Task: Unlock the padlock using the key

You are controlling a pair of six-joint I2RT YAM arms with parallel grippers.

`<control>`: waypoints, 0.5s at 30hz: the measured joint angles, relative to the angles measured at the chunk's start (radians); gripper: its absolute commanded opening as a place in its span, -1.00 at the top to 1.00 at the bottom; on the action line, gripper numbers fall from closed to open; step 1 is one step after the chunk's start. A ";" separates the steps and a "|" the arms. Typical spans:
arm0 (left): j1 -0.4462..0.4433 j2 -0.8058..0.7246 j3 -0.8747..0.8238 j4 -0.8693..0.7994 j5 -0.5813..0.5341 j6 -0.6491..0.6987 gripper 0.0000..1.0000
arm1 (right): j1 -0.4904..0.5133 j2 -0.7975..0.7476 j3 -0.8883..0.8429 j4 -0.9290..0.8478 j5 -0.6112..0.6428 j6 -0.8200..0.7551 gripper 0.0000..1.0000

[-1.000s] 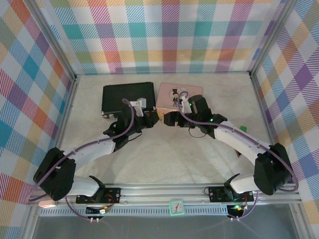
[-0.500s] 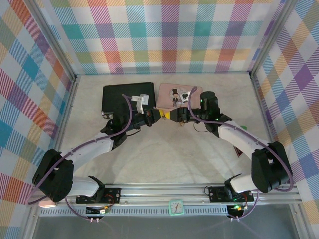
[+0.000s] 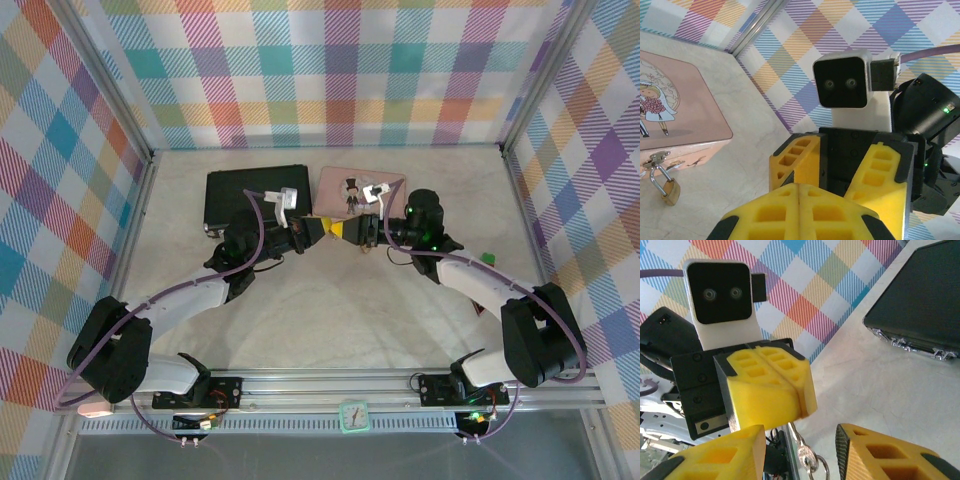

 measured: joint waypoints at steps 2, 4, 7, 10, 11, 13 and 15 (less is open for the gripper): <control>0.000 0.000 0.000 0.006 0.000 -0.002 1.00 | 0.002 0.000 -0.011 0.011 0.000 0.010 0.13; 0.000 0.000 0.000 0.018 0.000 -0.006 1.00 | 0.002 0.006 -0.017 0.033 -0.005 0.023 0.14; 0.000 0.000 -0.002 0.029 -0.001 -0.016 1.00 | 0.008 0.019 -0.019 0.061 -0.007 0.041 0.20; 0.000 0.000 -0.009 0.033 -0.003 -0.023 1.00 | 0.014 0.024 -0.019 0.083 -0.008 0.056 0.25; 0.000 0.000 -0.011 0.034 -0.003 -0.024 1.00 | 0.016 0.024 -0.020 0.089 -0.008 0.061 0.26; 0.000 0.000 -0.012 0.036 -0.004 -0.026 1.00 | 0.016 0.024 -0.024 0.102 -0.008 0.071 0.31; 0.000 0.000 -0.012 0.036 -0.004 -0.027 1.00 | 0.019 0.024 -0.026 0.108 -0.008 0.078 0.35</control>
